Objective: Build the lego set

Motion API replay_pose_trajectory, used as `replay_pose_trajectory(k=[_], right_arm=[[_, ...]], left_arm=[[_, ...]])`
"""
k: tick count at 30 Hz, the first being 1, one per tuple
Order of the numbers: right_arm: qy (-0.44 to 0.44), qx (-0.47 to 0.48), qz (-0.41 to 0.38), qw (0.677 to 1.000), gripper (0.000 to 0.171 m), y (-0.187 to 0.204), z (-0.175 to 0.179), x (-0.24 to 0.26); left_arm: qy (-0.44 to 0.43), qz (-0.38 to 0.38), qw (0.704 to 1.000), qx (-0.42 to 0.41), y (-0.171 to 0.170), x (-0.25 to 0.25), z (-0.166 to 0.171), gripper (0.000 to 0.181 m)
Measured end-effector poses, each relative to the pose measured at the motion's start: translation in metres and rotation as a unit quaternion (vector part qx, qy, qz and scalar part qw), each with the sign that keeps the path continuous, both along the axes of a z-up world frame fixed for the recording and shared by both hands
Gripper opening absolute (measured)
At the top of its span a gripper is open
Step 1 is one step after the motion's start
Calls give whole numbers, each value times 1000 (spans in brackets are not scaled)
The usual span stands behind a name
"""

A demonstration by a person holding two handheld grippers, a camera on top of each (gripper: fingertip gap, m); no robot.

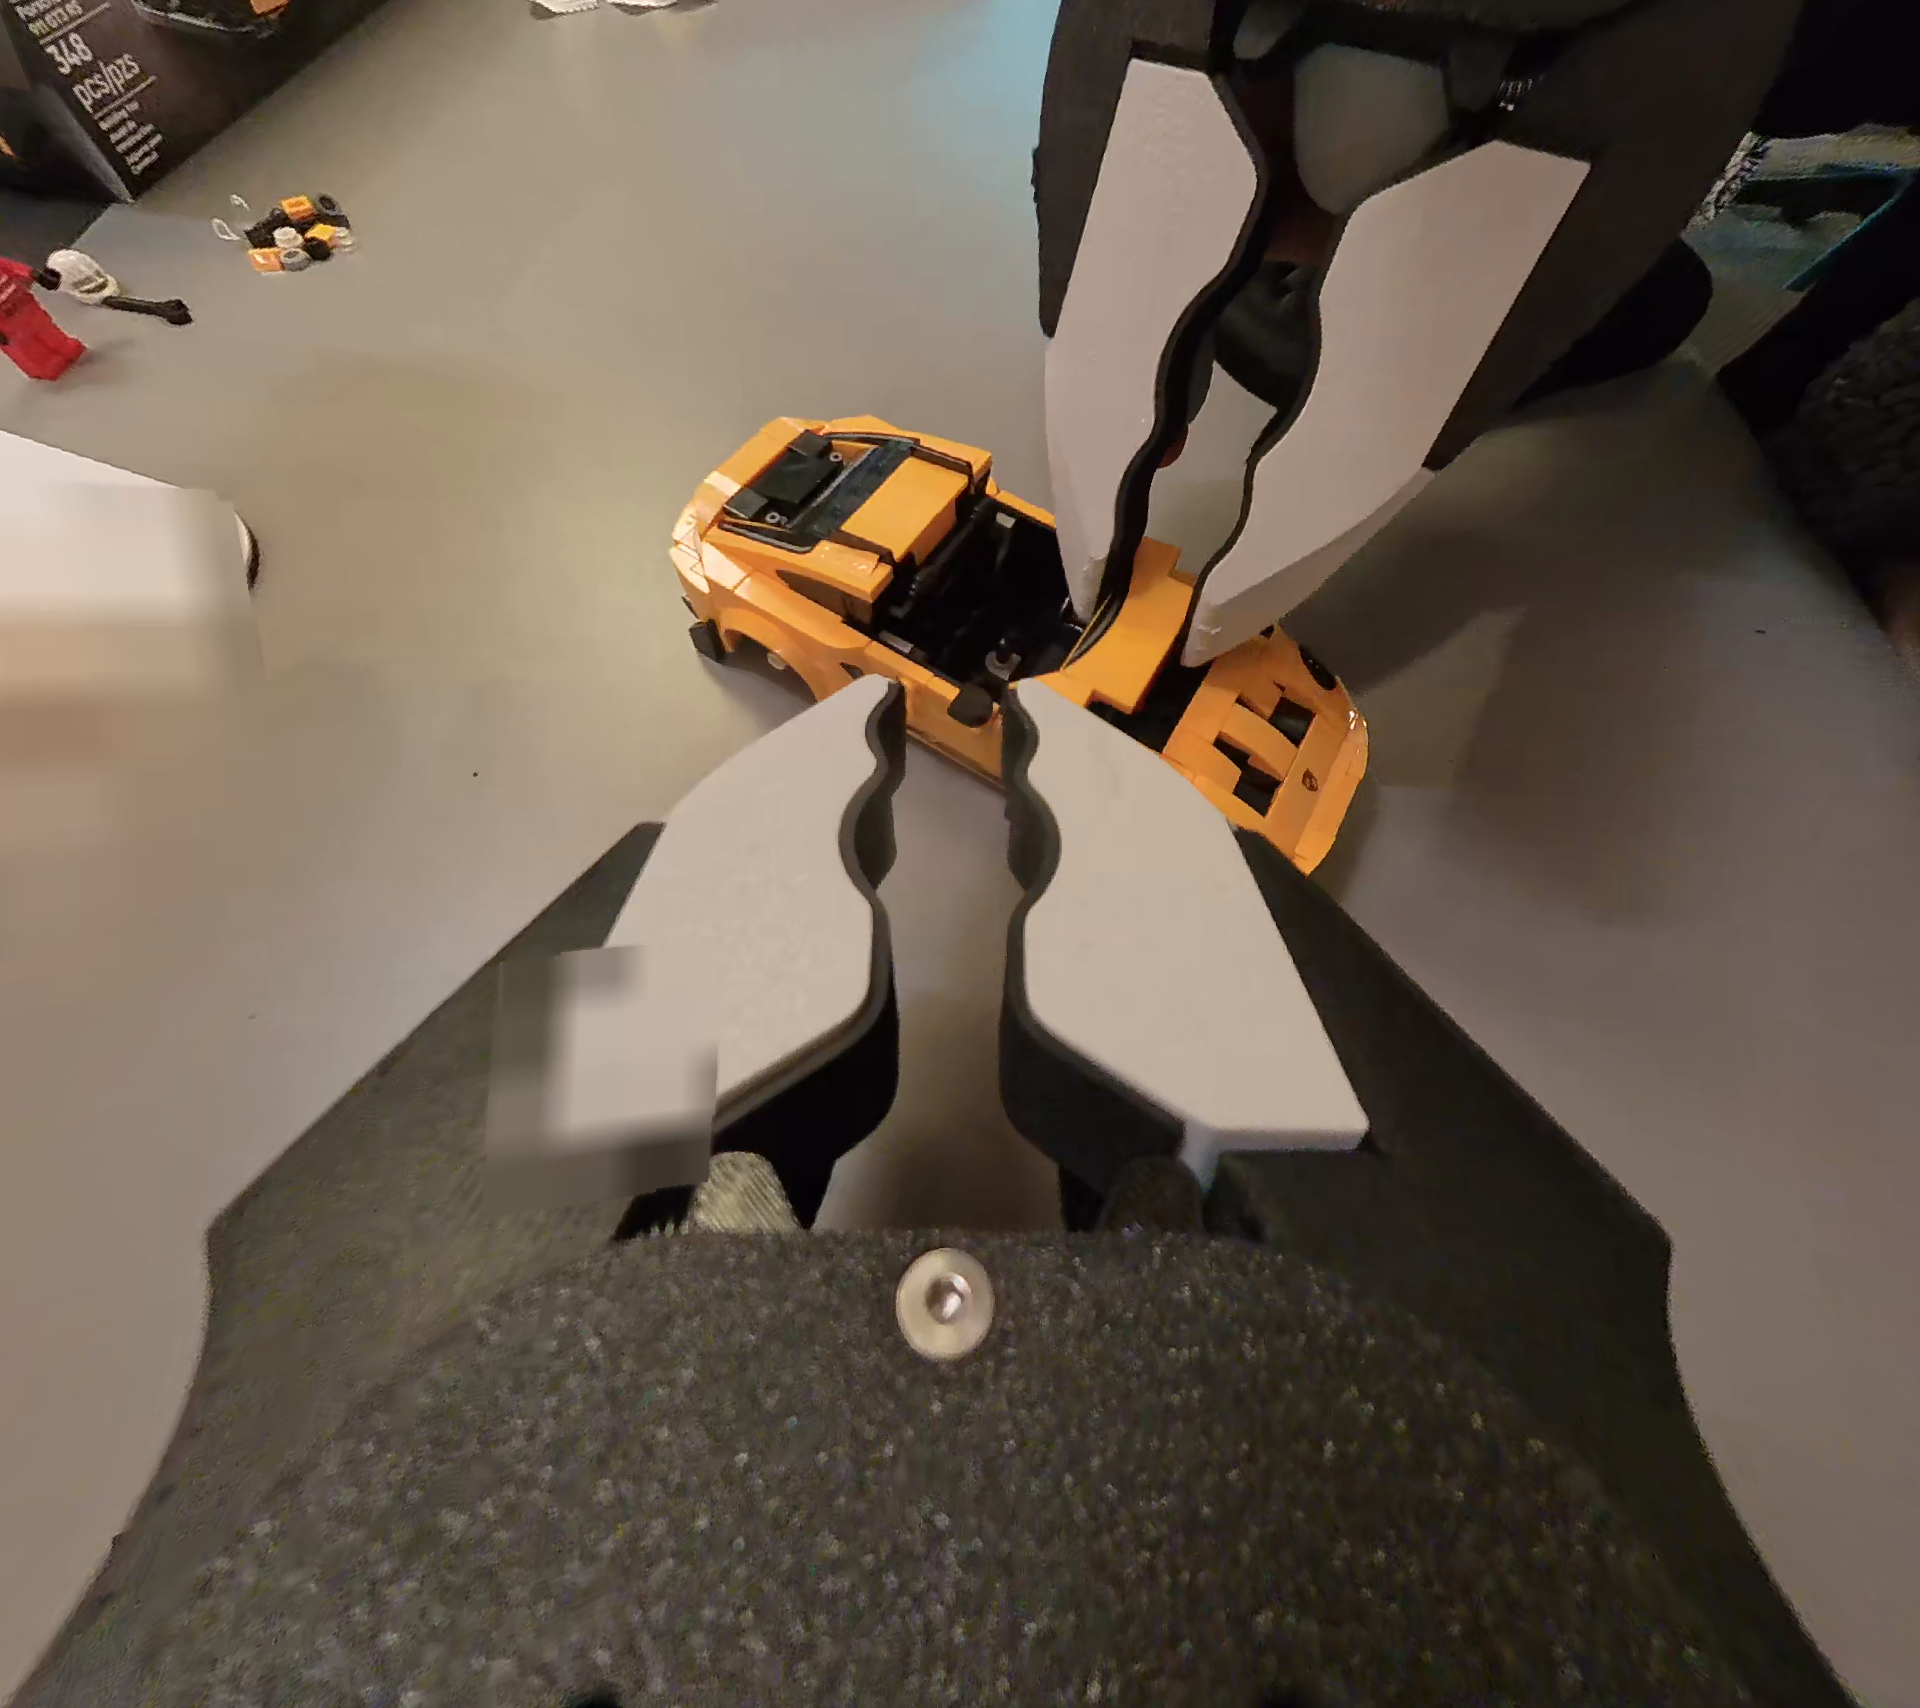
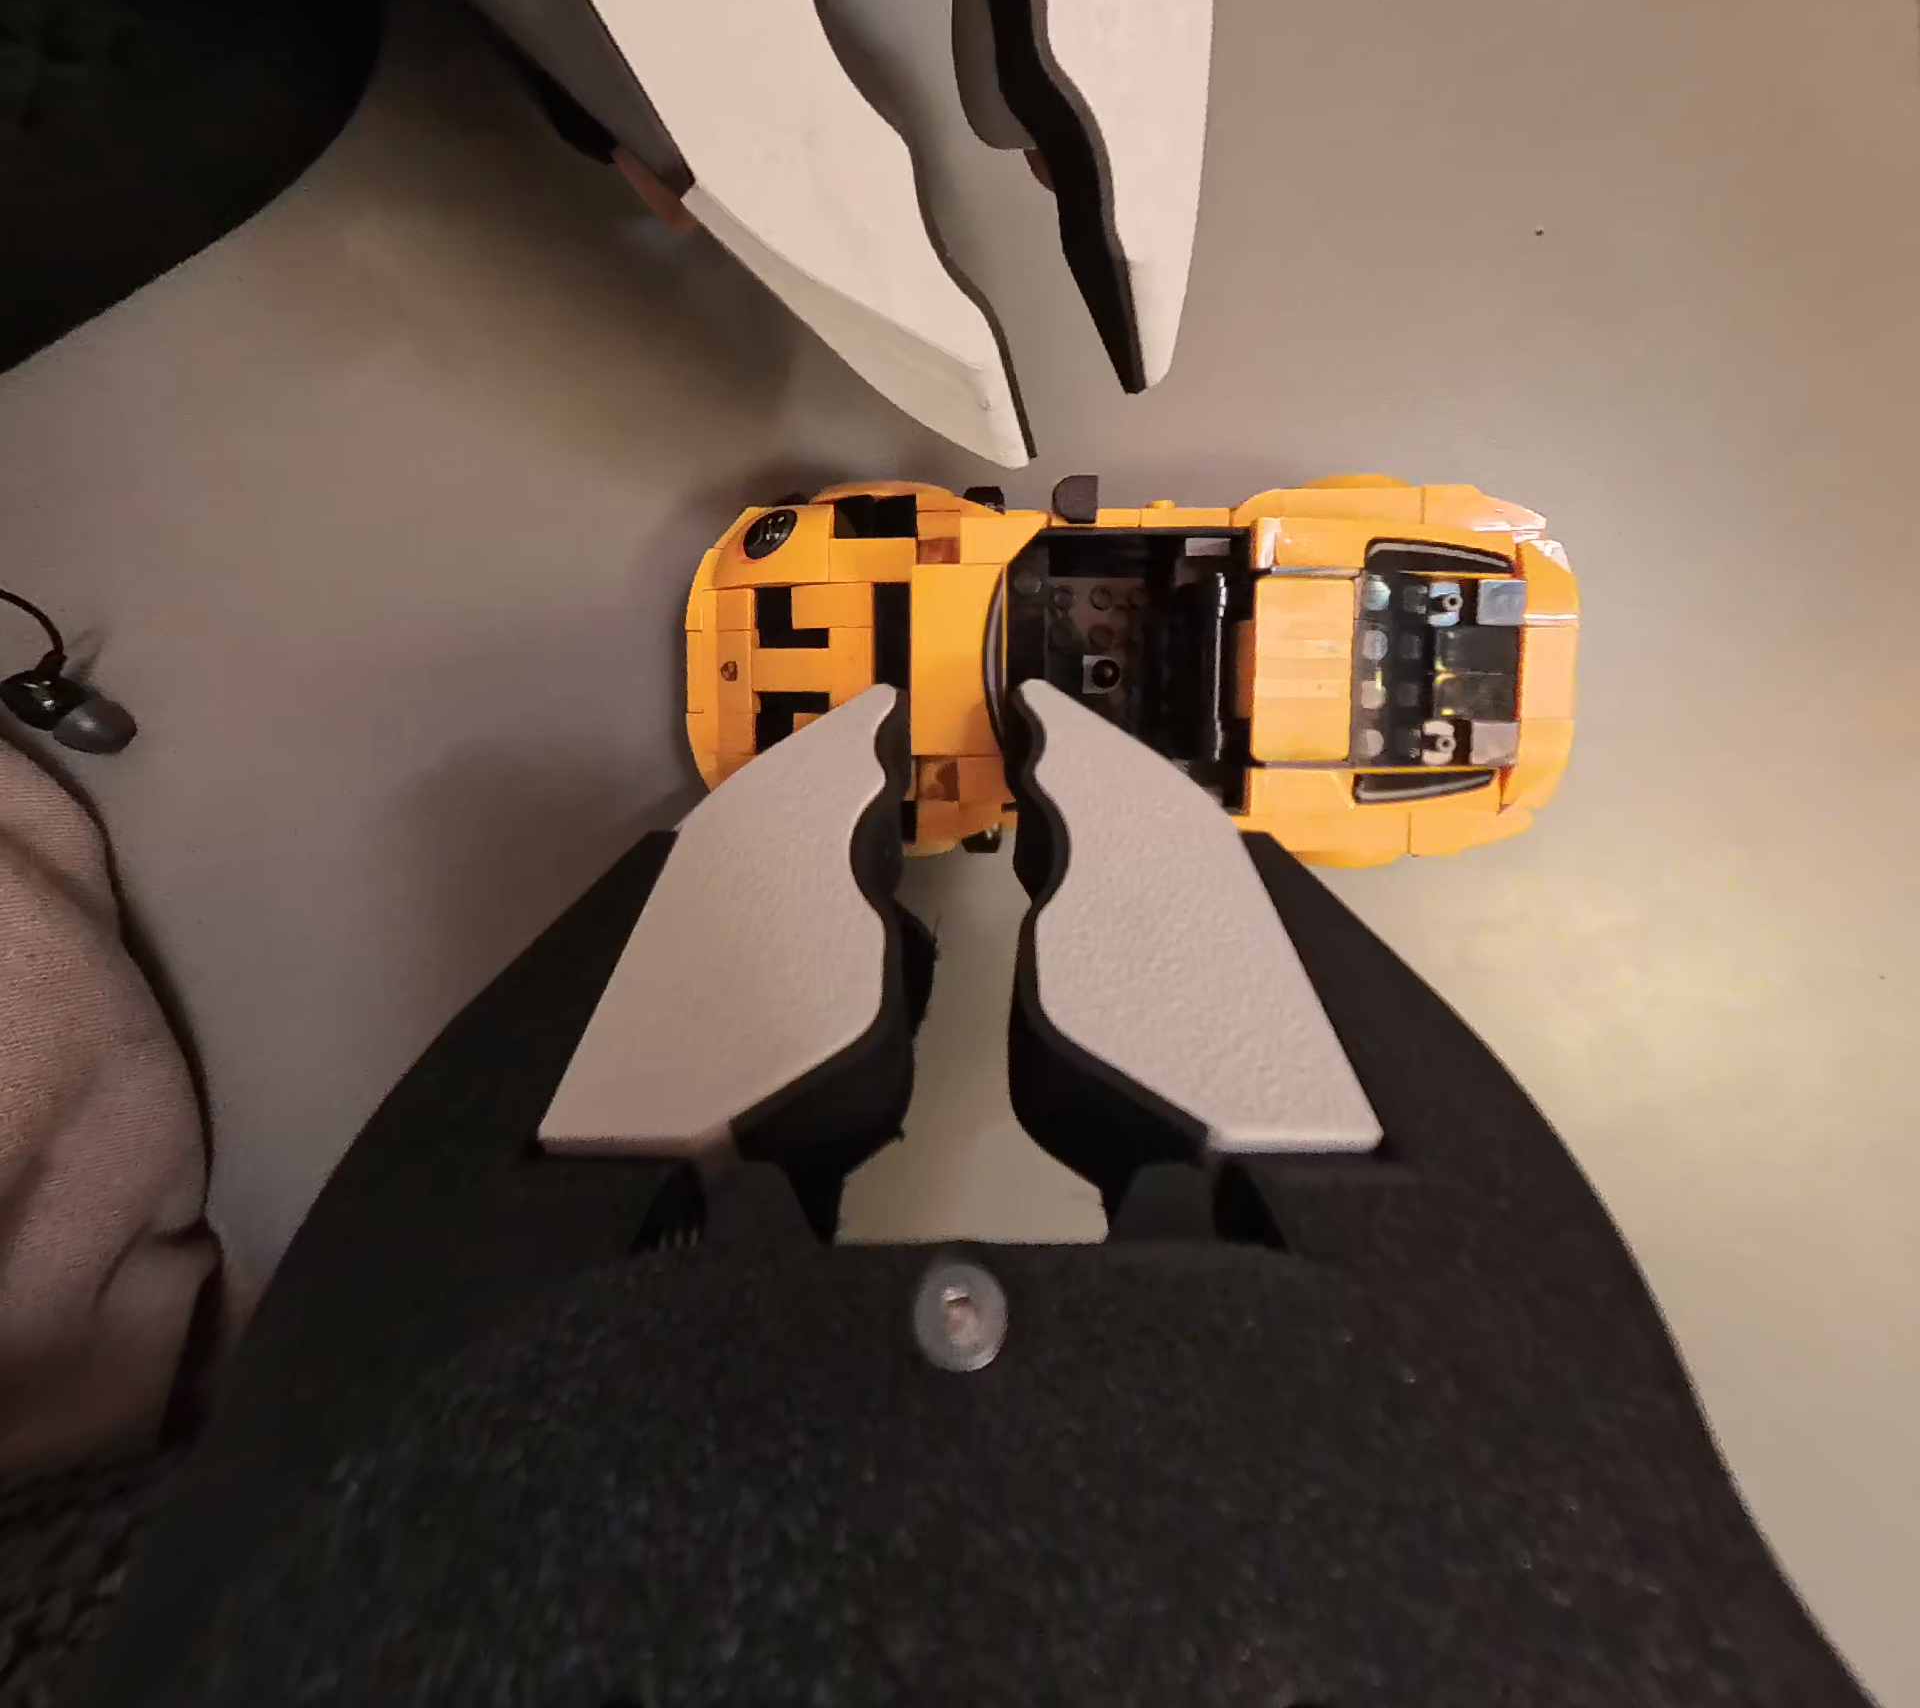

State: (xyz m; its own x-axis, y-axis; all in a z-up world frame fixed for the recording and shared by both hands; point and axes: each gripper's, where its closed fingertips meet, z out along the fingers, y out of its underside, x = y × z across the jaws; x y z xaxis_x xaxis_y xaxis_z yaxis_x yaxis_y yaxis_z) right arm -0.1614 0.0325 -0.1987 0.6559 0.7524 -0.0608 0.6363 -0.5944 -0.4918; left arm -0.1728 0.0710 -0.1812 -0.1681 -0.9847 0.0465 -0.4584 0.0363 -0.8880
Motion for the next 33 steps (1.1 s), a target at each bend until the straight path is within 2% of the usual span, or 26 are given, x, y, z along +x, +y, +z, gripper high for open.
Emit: replay_pose_trajectory(k=[19, 27, 33], right_arm=[[-30, -3, 8, 1000, 19, 2, -3, -1], [5, 10, 15, 1000, 25, 2, 8, -2], [-2, 4, 26, 1000, 16, 3, 0, -5]], left_arm=[[10, -16, 1000, -2, -9, 0, -5, 16], [7, -14, 1000, -4, -8, 0, -4, 16], [7, -9, 1000, 0, -5, -2, -3, 16]])
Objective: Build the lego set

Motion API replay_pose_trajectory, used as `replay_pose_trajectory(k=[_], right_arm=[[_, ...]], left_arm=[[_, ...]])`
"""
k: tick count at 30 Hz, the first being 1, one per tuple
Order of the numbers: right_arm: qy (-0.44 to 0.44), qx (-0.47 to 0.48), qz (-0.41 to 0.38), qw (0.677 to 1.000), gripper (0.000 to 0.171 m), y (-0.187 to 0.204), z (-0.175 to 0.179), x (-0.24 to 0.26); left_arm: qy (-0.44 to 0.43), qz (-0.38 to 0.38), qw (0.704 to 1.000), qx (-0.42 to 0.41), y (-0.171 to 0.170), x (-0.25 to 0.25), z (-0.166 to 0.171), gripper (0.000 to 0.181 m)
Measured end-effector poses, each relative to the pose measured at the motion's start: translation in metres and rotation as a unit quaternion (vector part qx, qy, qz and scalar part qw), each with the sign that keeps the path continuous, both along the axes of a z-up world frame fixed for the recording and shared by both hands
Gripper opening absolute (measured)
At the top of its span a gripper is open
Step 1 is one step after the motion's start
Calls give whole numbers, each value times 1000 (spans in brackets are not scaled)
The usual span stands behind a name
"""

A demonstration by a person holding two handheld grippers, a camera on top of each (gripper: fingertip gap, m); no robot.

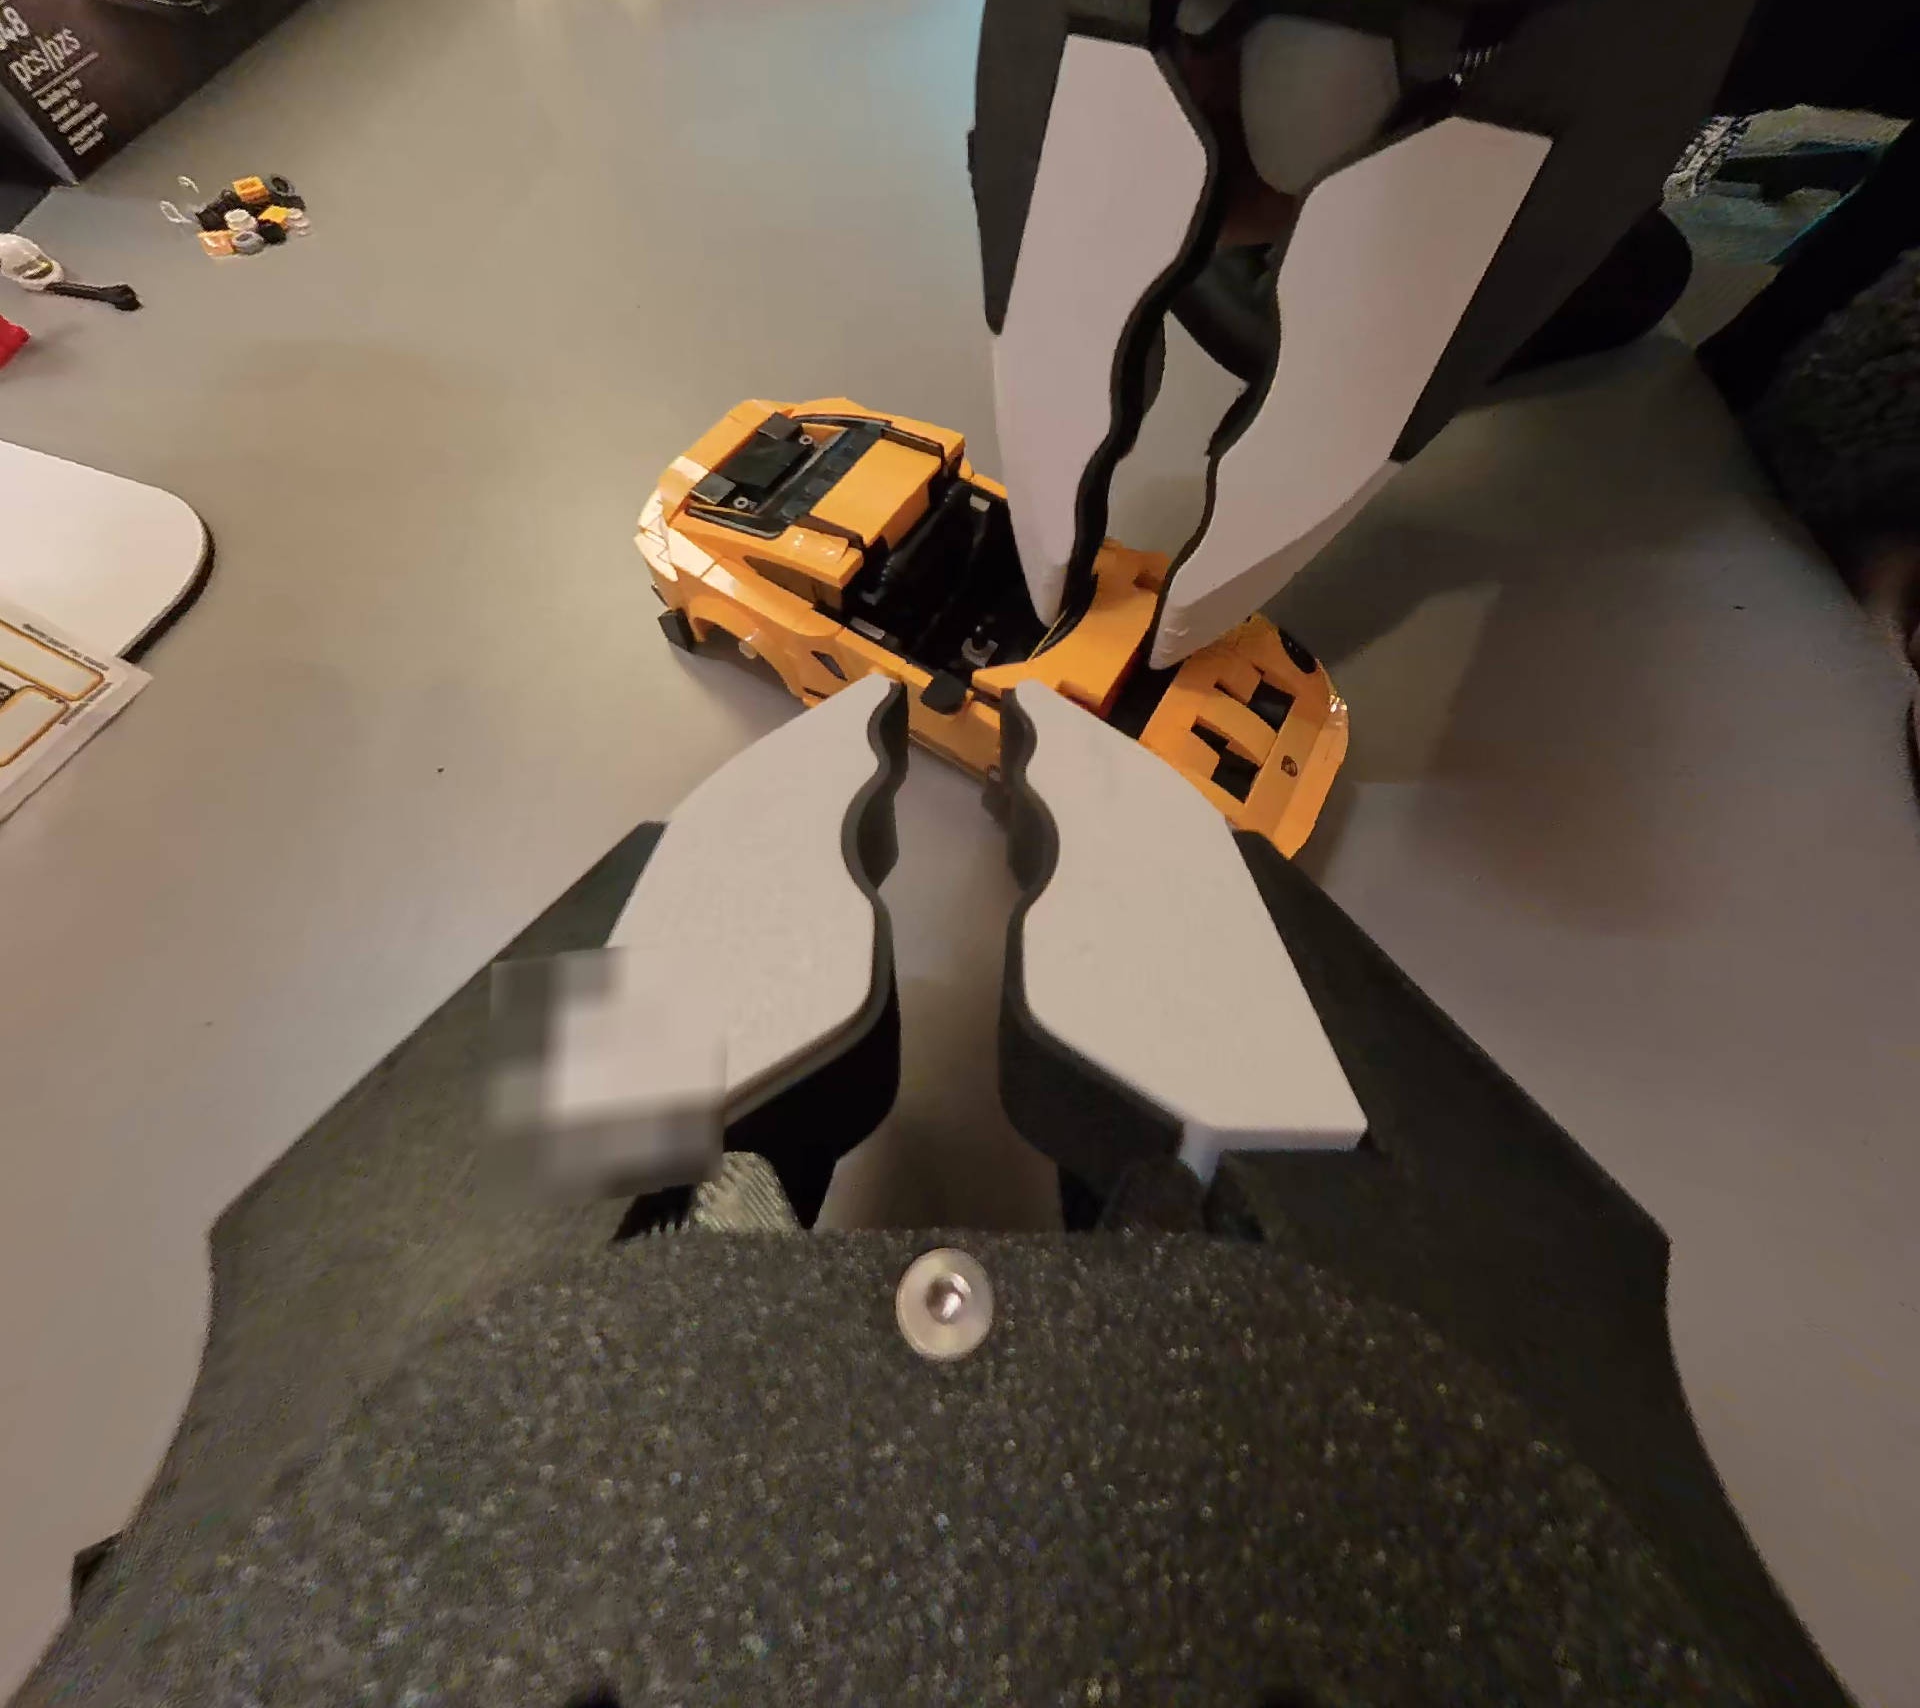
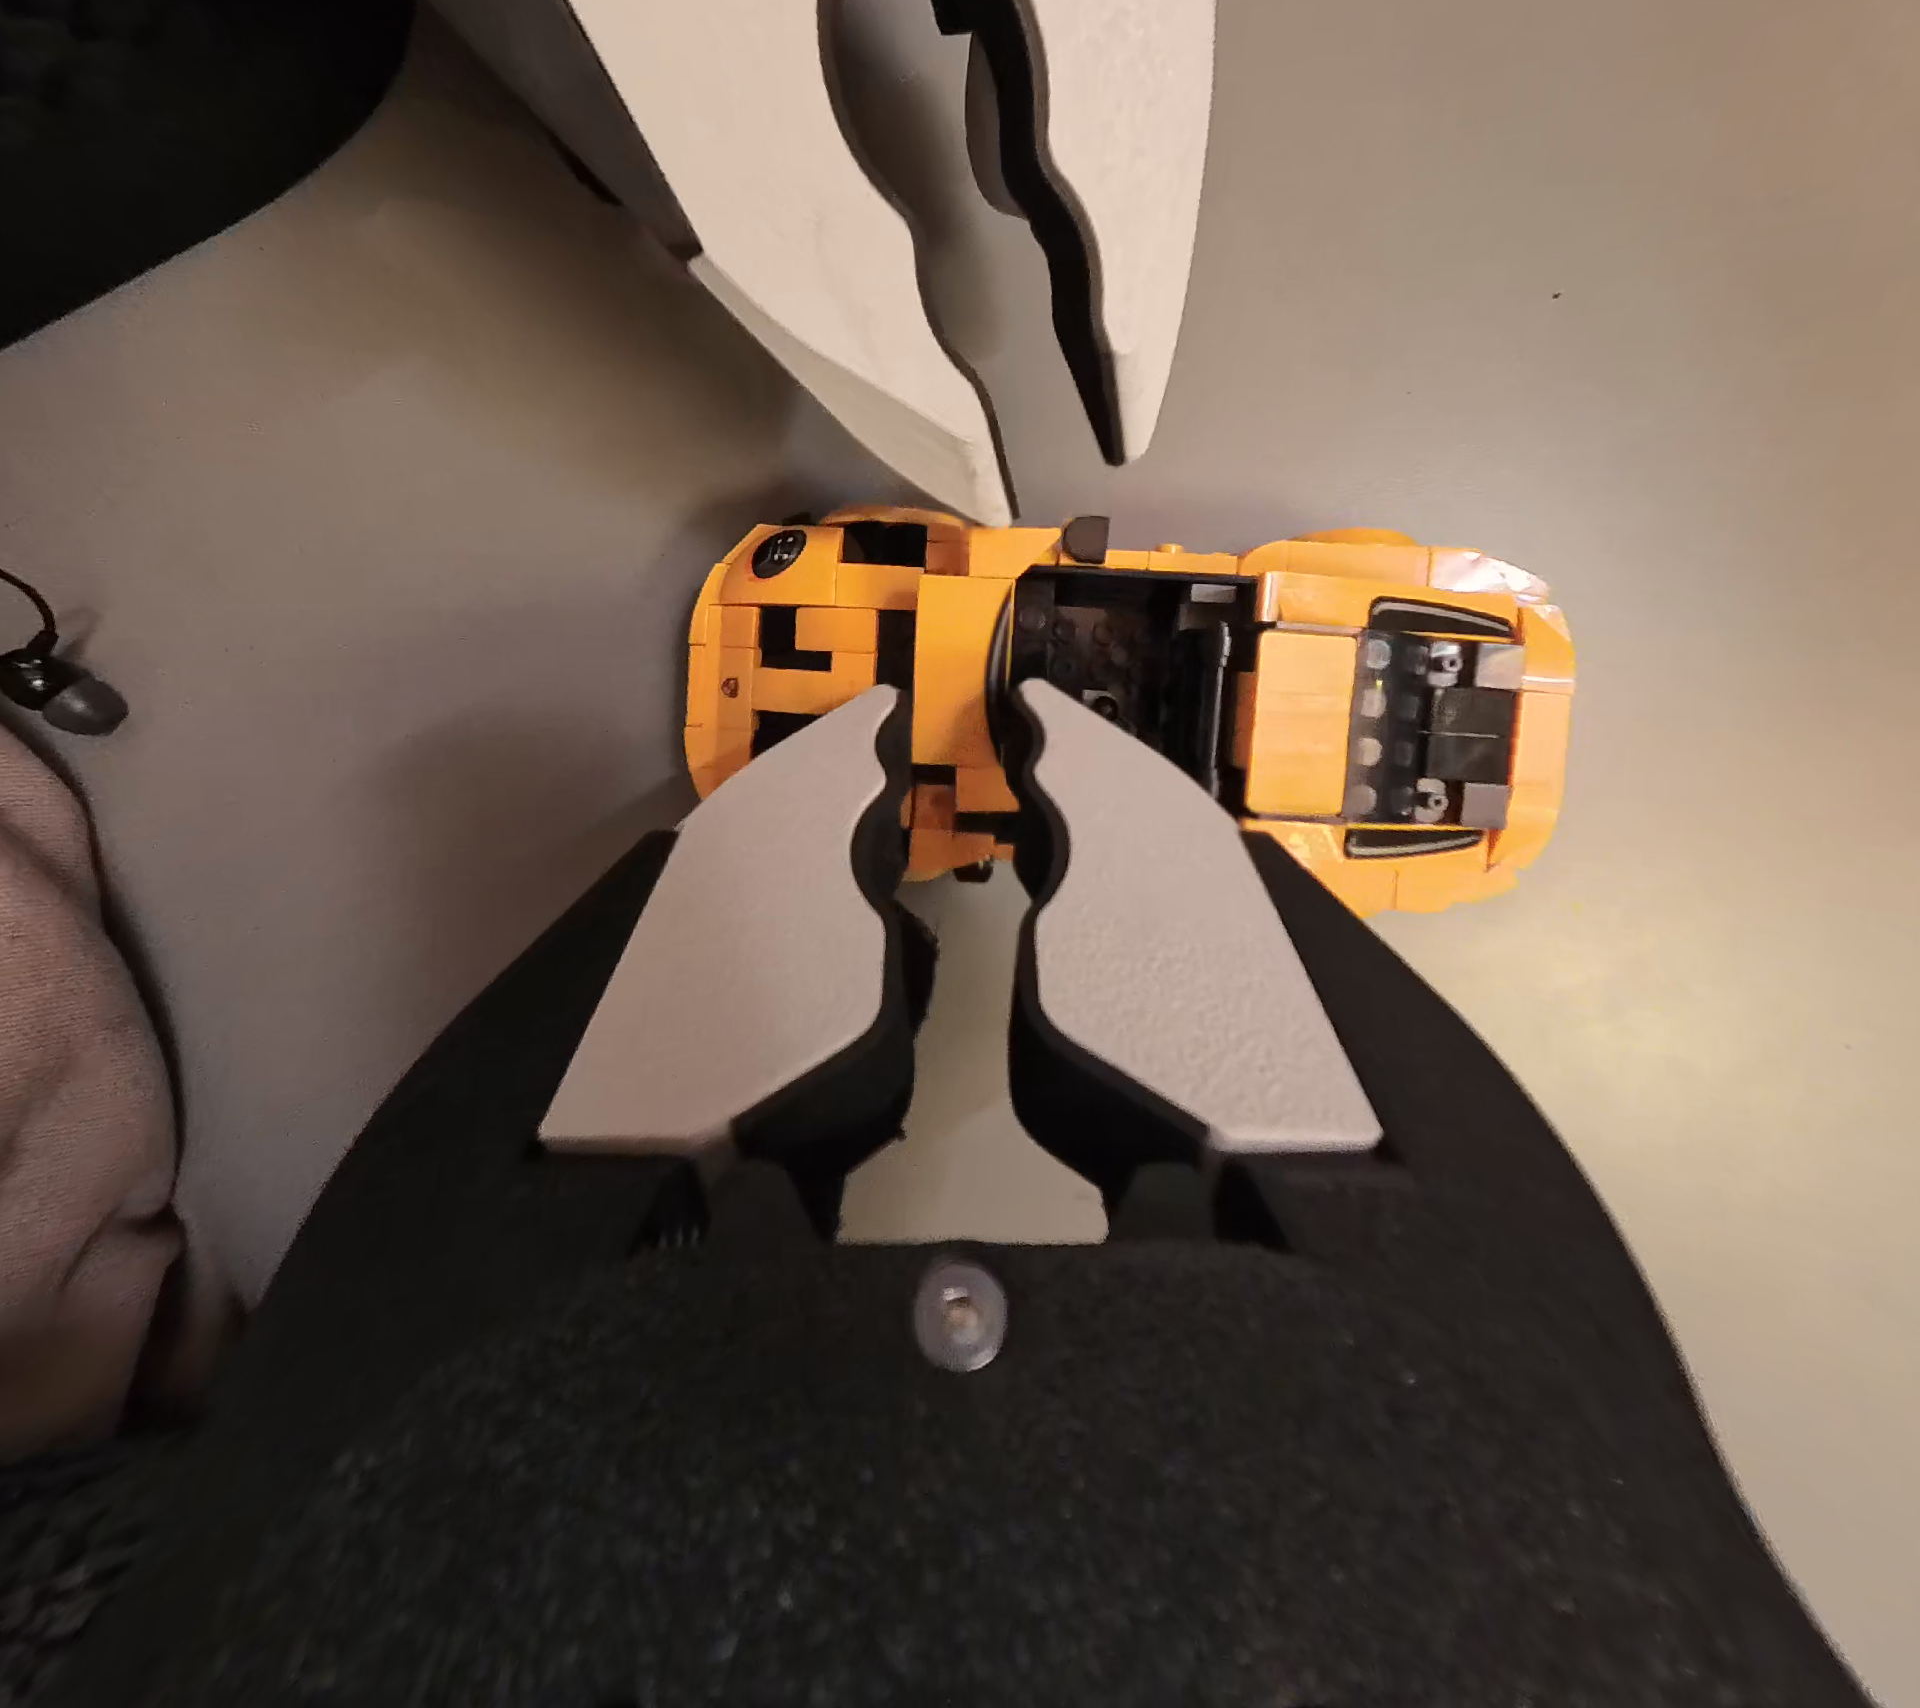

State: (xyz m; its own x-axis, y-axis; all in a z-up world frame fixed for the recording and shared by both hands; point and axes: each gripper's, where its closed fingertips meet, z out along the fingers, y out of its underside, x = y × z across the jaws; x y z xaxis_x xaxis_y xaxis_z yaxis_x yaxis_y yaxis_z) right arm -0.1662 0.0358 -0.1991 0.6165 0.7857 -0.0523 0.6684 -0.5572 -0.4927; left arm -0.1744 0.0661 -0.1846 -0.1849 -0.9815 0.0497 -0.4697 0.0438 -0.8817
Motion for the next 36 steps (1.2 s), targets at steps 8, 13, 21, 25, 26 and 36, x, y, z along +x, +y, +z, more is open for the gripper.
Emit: replay_pose_trajectory(k=[8, 13, 21, 25, 26, 36], right_arm=[[81, 53, -45, 994, 16, 11, 31, 31], [144, 108, -79, 980, 16, 15, 41, 66], [214, 120, -72, 967, 16, 12, 31, 85], [243, 102, -56, 963, 16, 9, 26, 82], [250, 97, -52, 962, 16, 9, 24, 81], [291, 78, -46, 952, 16, 6, 27, 80]], left_arm=[[-6, 22, 1000, -17, 12, -8, -2, 15], [-12, 17, 1000, -18, 12, -9, -2, 14], [-14, 28, 999, -31, 6, -14, 4, 22], [30, 45, 998, -36, -6, -16, -7, 30], [40, 49, 997, -41, -11, -16, -10, 32], [62, 41, 992, -99, -30, -7, -18, 40]])
